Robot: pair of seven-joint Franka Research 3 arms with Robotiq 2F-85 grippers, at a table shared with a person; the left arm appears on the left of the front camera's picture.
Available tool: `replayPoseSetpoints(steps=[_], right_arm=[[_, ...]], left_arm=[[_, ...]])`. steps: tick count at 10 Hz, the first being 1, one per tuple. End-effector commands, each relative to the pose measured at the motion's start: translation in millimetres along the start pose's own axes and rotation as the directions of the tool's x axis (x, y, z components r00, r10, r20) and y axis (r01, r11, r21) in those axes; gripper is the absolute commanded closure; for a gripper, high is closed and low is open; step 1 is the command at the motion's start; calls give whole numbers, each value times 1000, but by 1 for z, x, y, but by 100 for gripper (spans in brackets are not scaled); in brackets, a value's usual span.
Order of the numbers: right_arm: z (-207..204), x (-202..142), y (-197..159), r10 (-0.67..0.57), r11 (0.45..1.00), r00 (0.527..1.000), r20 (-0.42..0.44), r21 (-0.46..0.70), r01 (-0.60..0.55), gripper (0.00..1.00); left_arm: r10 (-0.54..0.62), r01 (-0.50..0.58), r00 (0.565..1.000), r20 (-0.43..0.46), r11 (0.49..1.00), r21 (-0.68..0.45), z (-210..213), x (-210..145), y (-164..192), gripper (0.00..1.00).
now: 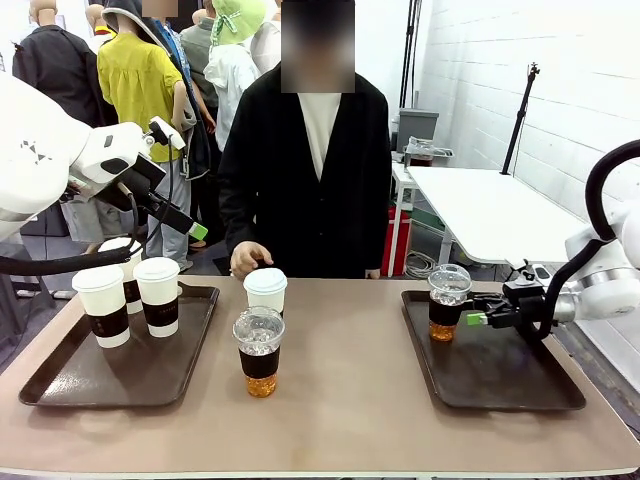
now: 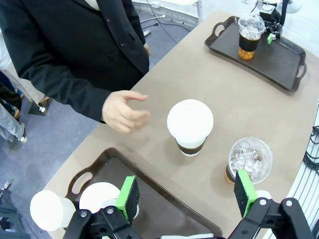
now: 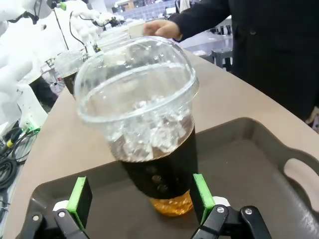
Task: Distribute the coffee onto the tray.
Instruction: Pick up one iced Americano and place it on the right Handle tray, then pick up another iced Americano from the middle of the table and place it on the right Handle tray.
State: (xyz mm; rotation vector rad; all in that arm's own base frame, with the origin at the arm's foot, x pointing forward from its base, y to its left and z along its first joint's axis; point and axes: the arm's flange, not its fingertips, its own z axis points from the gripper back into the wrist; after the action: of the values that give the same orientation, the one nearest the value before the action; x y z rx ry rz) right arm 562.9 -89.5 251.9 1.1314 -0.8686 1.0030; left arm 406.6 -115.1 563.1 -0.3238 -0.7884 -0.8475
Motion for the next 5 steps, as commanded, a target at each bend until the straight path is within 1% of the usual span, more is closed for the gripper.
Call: replayPoseSetpoints(steps=[1,3,4,5], right_arm=[[6,-7,21,-5,1000,1000,-27,-28,4,0],[7,-10,27,-6,999,1000,-23,-52,5,0],[9,-7,13,-18,1000,1000,4,-24,18,0],[9,-7,13,-18,1000,1000,4,-24,18,0]], left_arm=[[5,-5,1000,2,1000,-10,0,-1,1,0],[5,-5,1000,2,1000,-10,0,-1,1,0],[5,-5,1000,2,1000,-10,0,-1,1,0],[5,-5,1000,2,1000,-10,0,-1,1,0]])
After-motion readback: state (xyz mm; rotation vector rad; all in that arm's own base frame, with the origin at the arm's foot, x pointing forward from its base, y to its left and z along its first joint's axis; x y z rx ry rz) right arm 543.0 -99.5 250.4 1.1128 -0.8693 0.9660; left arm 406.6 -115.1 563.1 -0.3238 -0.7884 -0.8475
